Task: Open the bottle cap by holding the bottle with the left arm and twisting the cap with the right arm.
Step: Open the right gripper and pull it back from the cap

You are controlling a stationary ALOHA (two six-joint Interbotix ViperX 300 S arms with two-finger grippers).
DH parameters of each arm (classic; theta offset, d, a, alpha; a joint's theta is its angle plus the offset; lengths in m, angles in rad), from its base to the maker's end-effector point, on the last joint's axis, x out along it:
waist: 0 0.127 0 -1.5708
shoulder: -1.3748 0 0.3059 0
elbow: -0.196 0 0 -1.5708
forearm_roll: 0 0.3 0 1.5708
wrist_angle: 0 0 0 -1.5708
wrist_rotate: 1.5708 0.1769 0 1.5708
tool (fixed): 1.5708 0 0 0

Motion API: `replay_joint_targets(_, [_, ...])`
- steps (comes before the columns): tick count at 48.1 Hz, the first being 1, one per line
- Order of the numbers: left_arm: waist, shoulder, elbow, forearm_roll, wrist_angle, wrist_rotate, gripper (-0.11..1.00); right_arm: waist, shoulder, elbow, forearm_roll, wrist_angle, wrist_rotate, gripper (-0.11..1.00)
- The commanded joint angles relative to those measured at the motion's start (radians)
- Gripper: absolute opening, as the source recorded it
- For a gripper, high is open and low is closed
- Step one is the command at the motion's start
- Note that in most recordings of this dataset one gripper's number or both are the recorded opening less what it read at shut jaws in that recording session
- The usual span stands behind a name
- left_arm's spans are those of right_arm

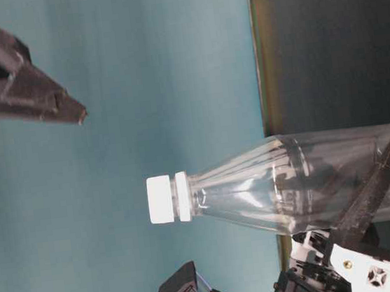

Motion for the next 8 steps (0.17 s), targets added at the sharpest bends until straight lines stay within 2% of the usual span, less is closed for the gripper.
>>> replay_joint_targets(1, [-0.005,0.006,0.017,0.0,0.023,-0.008,0.83,0.002,-0.075,0.044,0.002,-0.058,0.028,0.82])
replay_joint_targets(8, [-0.005,0.006,0.008,0.0,0.054,-0.008,0.83,0.003,-0.156,0.15,0.002,-0.132,0.061,0.82])
